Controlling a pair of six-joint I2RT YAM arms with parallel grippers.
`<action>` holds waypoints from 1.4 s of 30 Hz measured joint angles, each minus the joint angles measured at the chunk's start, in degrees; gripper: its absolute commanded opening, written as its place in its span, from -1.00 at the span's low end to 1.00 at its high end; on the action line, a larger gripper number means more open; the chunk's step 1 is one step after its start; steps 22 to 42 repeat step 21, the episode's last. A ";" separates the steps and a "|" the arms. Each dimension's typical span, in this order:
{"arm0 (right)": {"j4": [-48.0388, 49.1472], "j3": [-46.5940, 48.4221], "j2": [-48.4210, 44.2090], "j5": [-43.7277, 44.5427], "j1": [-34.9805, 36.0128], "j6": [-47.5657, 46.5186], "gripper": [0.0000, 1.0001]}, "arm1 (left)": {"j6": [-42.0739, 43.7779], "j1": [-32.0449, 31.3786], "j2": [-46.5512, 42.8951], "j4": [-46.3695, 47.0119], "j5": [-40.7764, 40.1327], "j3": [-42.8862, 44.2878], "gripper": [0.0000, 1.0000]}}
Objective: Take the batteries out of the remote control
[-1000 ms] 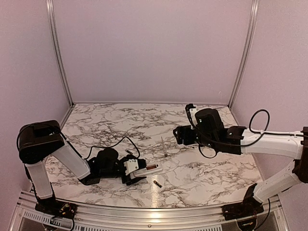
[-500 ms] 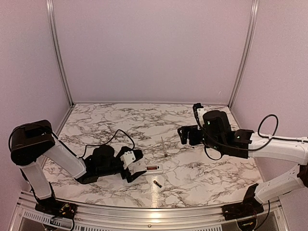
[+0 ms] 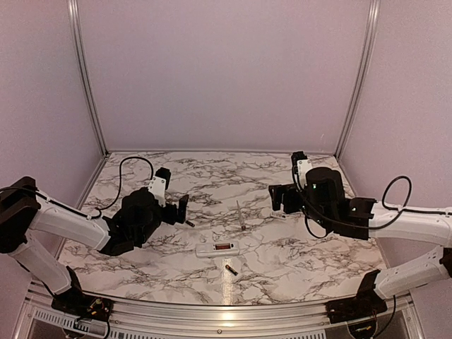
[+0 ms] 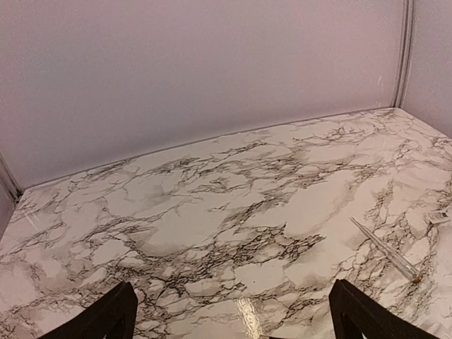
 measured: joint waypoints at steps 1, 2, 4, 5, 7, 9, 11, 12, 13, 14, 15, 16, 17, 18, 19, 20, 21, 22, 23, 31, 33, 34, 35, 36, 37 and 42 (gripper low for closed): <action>0.24 -0.15 -0.35 0.02 0.00 -0.31 0.97 | -1.25 0.90 -0.09 -0.74 -1.14 -0.02 0.98; 0.37 -0.39 -0.72 0.09 0.00 -0.55 0.97 | -2.40 1.86 -0.13 -1.49 -2.29 -0.09 0.98; 0.79 -1.51 -2.05 0.70 0.00 -1.07 0.97 | -4.81 3.72 -0.81 -3.10 -4.28 -0.76 0.98; 0.94 -2.16 -2.84 1.14 0.00 -1.31 0.97 | -6.10 4.85 -1.66 -3.72 -5.18 -1.57 0.98; 1.36 -3.45 -4.39 2.08 0.00 -1.66 0.97 | -8.57 7.52 -4.42 -4.57 -6.60 -3.98 0.98; 1.66 -5.25 -6.56 3.50 0.00 -1.97 0.97 | -10.88 10.29 -8.11 -4.76 -7.96 -6.82 0.98; 1.75 -6.67 -8.35 4.76 0.00 -2.25 0.97 | -12.61 11.80 -10.43 -4.76 -9.03 -8.39 0.98; 1.75 -7.17 -9.07 5.35 -0.02 -2.36 0.97 | -13.25 12.61 -11.02 -4.70 -9.35 -8.74 0.98; 1.75 -7.45 -9.51 5.79 -0.02 -2.47 0.97 | -13.79 12.76 -11.13 -4.70 -9.44 -8.81 0.98; 1.77 -7.76 -9.94 6.14 -0.02 -2.54 0.97 | -14.08 12.76 -11.02 -4.68 -9.38 -8.81 0.98; 1.79 -8.00 -10.25 6.40 -0.02 -2.58 0.97 | -14.32 12.79 -10.82 -4.70 -9.35 -8.81 0.98; 1.79 -8.20 -10.51 6.54 -0.02 -2.60 0.97 | -14.47 12.79 -10.54 -4.70 -9.31 -8.79 0.98; 1.88 -8.52 -10.84 6.64 -0.02 -2.71 0.97 | -14.62 12.79 -10.10 -4.70 -9.22 -8.74 0.98; 2.01 -8.92 -11.23 6.71 -0.02 -2.80 0.97 | -14.78 12.79 -9.68 -4.72 -9.16 -8.72 0.98; 2.05 -9.22 -11.58 6.73 0.00 -2.91 0.97 | -14.82 12.79 -9.31 -4.76 -9.01 -8.72 0.98; 2.14 -9.57 -12.02 6.75 -0.02 -3.02 0.97 | -14.91 12.79 -9.14 -4.79 -8.92 -8.72 0.98; 2.23 -9.84 -12.41 6.78 -0.02 -3.15 0.97 | -14.99 12.79 -9.07 -4.81 -8.83 -8.72 0.98; 2.23 -9.84 -12.41 6.78 -0.02 -3.15 0.97 | -14.99 12.79 -9.07 -4.81 -8.83 -8.72 0.98; 2.23 -9.84 -12.41 6.78 -0.02 -3.15 0.97 | -14.99 12.79 -9.07 -4.81 -8.83 -8.72 0.98; 2.23 -9.84 -12.41 6.78 -0.02 -3.15 0.97 | -14.99 12.79 -9.07 -4.81 -8.83 -8.72 0.98; 2.23 -9.84 -12.41 6.78 -0.02 -3.15 0.97 | -14.99 12.79 -9.07 -4.81 -8.83 -8.72 0.98; 2.23 -9.84 -12.41 6.78 -0.02 -3.15 0.97 | -14.99 12.79 -9.07 -4.81 -8.83 -8.72 0.98; 2.23 -9.84 -12.41 6.78 -0.02 -3.15 0.97 | -14.99 12.79 -9.07 -4.81 -8.83 -8.72 0.98; 2.23 -9.84 -12.41 6.78 -0.02 -3.15 0.97 | -14.99 12.79 -9.07 -4.81 -8.83 -8.72 0.98; 2.23 -9.84 -12.41 6.78 -0.02 -3.15 0.97 | -14.99 12.79 -9.07 -4.81 -8.83 -8.72 0.98; 2.23 -9.84 -12.41 6.78 -0.02 -3.15 0.97 | -14.99 12.79 -9.07 -4.81 -8.83 -8.72 0.98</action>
